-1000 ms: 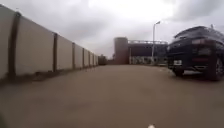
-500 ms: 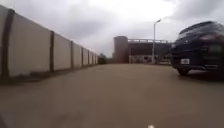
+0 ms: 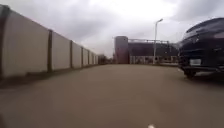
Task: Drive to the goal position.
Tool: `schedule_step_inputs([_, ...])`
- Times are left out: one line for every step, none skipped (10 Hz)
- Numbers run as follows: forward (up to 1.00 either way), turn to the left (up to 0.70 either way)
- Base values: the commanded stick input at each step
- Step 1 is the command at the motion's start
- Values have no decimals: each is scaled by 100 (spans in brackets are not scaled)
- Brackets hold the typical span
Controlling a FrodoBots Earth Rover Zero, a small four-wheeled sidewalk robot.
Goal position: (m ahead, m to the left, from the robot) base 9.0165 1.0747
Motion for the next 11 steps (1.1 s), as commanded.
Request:
schedule_step_inputs([70, 2])
schedule_step_inputs([70, 2])
schedule_step_inputs([70, 1])
schedule_step_inputs([70, 1])
schedule_step_inputs([70, 2])
schedule_step_inputs([70, 2])
schedule_step_inputs([70, 2])
schedule_step_inputs([70, 2])
schedule_step_inputs([70, 0])
schedule_step_inputs([70, 1])
schedule_step_inputs([70, 2])
